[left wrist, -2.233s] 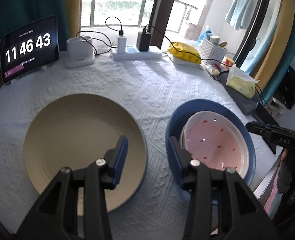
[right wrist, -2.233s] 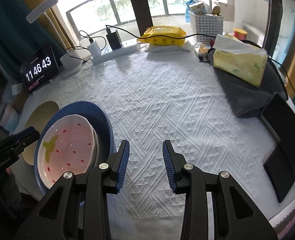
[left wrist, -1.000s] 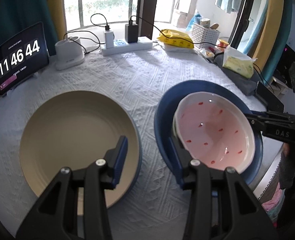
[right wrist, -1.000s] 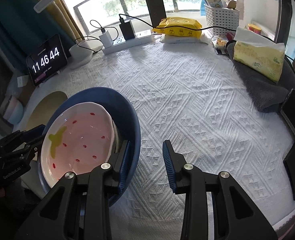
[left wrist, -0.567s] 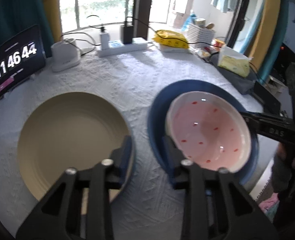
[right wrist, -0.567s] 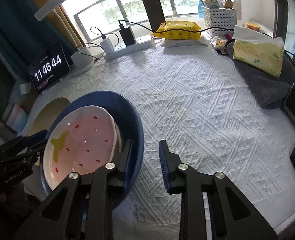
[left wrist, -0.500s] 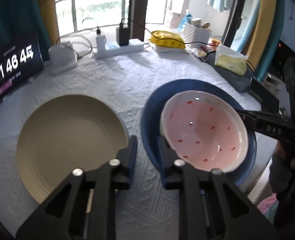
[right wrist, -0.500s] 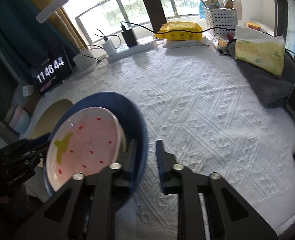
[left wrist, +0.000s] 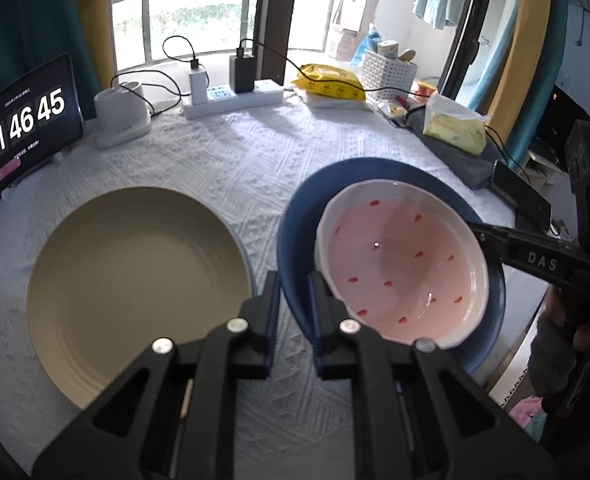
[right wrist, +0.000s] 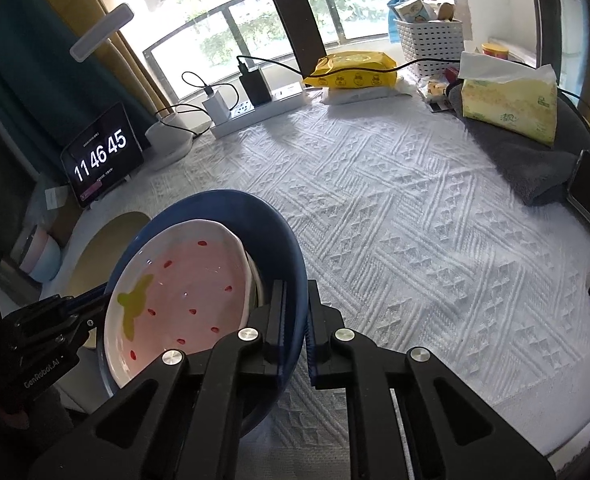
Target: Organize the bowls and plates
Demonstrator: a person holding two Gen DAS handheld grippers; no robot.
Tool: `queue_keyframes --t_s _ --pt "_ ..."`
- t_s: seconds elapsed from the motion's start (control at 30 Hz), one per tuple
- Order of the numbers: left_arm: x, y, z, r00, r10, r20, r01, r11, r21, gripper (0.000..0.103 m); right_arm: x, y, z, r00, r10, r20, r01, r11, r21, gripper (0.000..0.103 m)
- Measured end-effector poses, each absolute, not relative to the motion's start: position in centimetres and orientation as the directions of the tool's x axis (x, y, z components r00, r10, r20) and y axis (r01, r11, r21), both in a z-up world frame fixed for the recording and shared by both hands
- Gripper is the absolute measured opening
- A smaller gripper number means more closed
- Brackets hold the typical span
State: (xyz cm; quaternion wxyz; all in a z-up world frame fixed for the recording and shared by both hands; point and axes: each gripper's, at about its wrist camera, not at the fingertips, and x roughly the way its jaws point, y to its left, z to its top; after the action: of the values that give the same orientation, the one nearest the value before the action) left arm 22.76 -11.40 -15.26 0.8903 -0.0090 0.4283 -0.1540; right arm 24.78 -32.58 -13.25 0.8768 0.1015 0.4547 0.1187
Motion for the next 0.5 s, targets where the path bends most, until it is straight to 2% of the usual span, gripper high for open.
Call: queue_keyframes --t_s 0.5 --pt "22.4 -10.5 -14.3 0.587 -0.318 -0.745 0.282 0.942 -0.180 0.012 24.5 -31.8 -11.2 0.584 0.257 -0.770 -0.093 0.964 0.251 0.010"
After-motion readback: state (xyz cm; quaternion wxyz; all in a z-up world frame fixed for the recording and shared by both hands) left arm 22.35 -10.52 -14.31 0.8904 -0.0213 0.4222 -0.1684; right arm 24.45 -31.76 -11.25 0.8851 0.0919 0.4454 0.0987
